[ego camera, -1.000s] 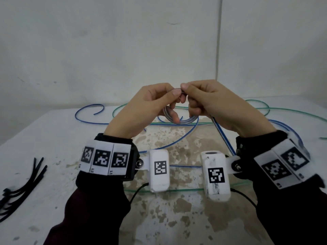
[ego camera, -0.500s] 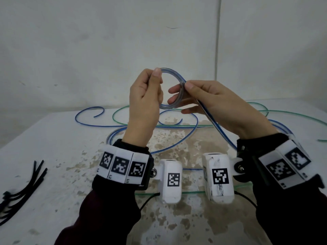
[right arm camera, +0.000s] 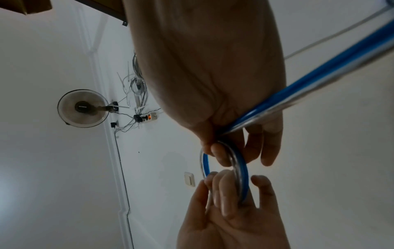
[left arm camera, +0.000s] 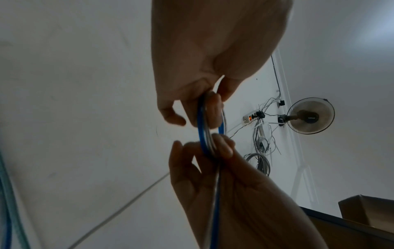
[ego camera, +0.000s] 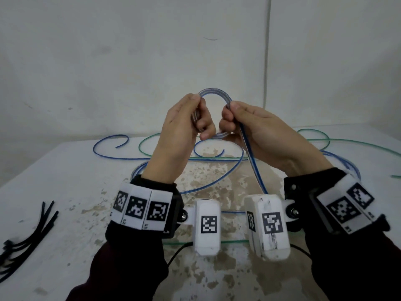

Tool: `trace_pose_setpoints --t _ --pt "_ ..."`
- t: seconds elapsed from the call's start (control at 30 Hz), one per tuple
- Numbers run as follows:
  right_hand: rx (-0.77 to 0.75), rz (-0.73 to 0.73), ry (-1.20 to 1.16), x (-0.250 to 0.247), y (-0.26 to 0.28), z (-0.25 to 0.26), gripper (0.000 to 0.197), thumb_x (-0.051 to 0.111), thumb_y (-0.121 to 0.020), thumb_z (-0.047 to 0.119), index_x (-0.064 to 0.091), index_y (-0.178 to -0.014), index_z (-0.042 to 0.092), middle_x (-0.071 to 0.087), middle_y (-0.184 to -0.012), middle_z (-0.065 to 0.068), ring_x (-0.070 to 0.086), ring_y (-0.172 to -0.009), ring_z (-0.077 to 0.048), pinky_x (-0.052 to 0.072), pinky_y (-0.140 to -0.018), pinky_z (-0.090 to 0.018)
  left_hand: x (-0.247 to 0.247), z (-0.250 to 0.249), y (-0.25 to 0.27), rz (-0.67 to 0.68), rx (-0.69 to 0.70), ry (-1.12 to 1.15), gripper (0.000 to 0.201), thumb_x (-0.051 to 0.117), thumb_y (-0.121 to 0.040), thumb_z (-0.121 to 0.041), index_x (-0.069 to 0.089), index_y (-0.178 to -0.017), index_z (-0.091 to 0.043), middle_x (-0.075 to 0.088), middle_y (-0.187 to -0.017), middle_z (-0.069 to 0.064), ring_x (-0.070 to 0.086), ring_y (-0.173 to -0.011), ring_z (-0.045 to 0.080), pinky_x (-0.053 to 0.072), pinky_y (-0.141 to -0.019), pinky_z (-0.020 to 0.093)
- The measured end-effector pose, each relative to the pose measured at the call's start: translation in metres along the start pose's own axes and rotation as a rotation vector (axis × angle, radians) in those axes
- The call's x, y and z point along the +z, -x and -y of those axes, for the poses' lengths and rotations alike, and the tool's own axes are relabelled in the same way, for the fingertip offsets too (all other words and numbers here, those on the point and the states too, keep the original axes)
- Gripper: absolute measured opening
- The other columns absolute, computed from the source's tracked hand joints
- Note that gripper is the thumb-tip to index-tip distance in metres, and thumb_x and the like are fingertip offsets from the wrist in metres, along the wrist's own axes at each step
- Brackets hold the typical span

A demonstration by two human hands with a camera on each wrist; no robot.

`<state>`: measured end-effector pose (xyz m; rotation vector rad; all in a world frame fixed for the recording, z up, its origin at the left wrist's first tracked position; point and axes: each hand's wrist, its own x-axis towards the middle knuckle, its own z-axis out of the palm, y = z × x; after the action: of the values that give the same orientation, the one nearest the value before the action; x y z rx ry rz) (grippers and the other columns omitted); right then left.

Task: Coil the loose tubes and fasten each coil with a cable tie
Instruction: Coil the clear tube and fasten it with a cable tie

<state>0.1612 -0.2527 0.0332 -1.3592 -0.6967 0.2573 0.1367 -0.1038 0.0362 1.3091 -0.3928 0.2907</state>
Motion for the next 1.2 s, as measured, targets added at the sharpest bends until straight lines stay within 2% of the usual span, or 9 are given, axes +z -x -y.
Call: trace_pose_setpoints --t 0.2,0.4,0.6,0.7,0.77,0.87,0.93,1.07,1.2 --pt "0.049 0.067 0.194 -0.005 0.006 0.005 0.035 0.03 -0.104 0.022 0.046 -0.075 0.012 0.036 -0.054 0.009 0.038 -0.054 -0.005 0.041 -0.068 -0.014 -0.009 -0.004 0.005 0.241 -0.135 -0.203 0.025 0.038 -0.1 -0.016 0.049 -0.082 -0.003 0.036 -0.05 -0.003 0.036 -0.041 0.013 0.035 -0.048 0.019" --pt "0.1 0.065 0.239 -0.008 0.009 0.01 0.033 0.034 -0.103 0.024 0.05 -0.076 0.012 0.036 -0.052 0.01 0.039 -0.052 -0.004 0.043 -0.08 -0.025 -0.015 -0.009 0.007 0.347 -0.174 -0.202 0.028 0.034 -0.1 -0.014 0.055 -0.085 -0.001 0.041 -0.052 -0.001 0.049 -0.043 0.017 0.045 -0.059 0.024" --pt "0.117 -0.018 0.251 -0.004 0.007 0.008 0.034 0.037 -0.102 0.023 0.052 -0.074 0.011 0.039 -0.047 0.01 0.04 -0.053 -0.009 0.049 -0.079 -0.027 -0.012 -0.007 0.008 0.277 -0.187 -0.294 0.027 0.036 -0.101 -0.014 0.053 -0.084 -0.002 0.034 -0.051 -0.002 0.042 -0.04 0.014 0.041 -0.053 0.02" --pt "0.152 0.008 0.342 -0.002 0.01 0.006 0.036 0.037 -0.102 0.023 0.051 -0.072 0.011 0.039 -0.055 0.002 0.037 -0.063 -0.02 0.038 -0.074 -0.032 -0.009 -0.005 0.009 0.314 -0.271 -0.334 0.029 0.044 -0.098 -0.02 0.055 -0.08 0.0 0.031 -0.048 -0.003 0.032 -0.035 0.012 0.038 -0.06 0.032" --pt "0.173 -0.01 0.372 0.0 0.009 0.005 0.036 0.036 -0.103 0.024 0.052 -0.074 0.01 0.038 -0.056 0.002 0.035 -0.064 -0.02 0.033 -0.076 -0.037 -0.008 -0.003 0.01 0.317 -0.27 -0.344 0.029 0.043 -0.099 -0.02 0.053 -0.08 0.0 0.029 -0.049 -0.004 0.024 -0.037 0.009 0.029 -0.062 0.037" --pt "0.181 -0.044 0.333 0.001 0.006 0.006 0.036 0.035 -0.102 0.025 0.057 -0.076 0.011 0.041 -0.053 0.007 0.039 -0.057 -0.01 0.038 -0.077 -0.035 -0.008 -0.001 0.008 0.255 -0.151 -0.363 0.031 0.041 -0.101 -0.016 0.049 -0.075 -0.003 0.022 -0.059 0.013 0.017 -0.044 0.009 0.019 -0.046 0.02" --pt "0.156 -0.055 0.263 -0.002 0.006 0.008 0.037 0.035 -0.102 0.025 0.062 -0.08 0.01 0.051 -0.059 0.004 0.049 -0.063 -0.011 0.046 -0.078 -0.032 -0.007 0.0 0.005 0.181 -0.065 -0.353 0.029 0.041 -0.101 -0.016 0.049 -0.077 -0.003 0.024 -0.058 0.017 0.016 -0.046 0.01 0.019 -0.043 0.018" --pt "0.072 -0.05 0.144 -0.002 0.005 0.008 0.041 0.032 -0.103 0.026 0.063 -0.083 0.009 0.066 -0.069 -0.003 0.063 -0.08 -0.018 0.053 -0.085 -0.03 -0.005 0.001 0.002 0.014 0.028 -0.201 0.031 0.041 -0.102 -0.017 0.046 -0.073 -0.007 0.024 -0.048 -0.01 0.017 -0.043 0.007 0.019 -0.043 0.018" --pt "0.049 -0.06 0.041 0.001 0.002 0.004 0.037 0.032 -0.103 0.025 0.049 -0.073 0.011 0.044 -0.05 0.007 0.054 -0.062 -0.014 0.05 -0.071 -0.022 0.002 0.0 0.004 0.011 -0.081 -0.078 0.032 0.04 -0.101 -0.018 0.045 -0.072 -0.007 0.023 -0.047 -0.007 0.017 -0.039 0.008 0.014 -0.05 0.027"
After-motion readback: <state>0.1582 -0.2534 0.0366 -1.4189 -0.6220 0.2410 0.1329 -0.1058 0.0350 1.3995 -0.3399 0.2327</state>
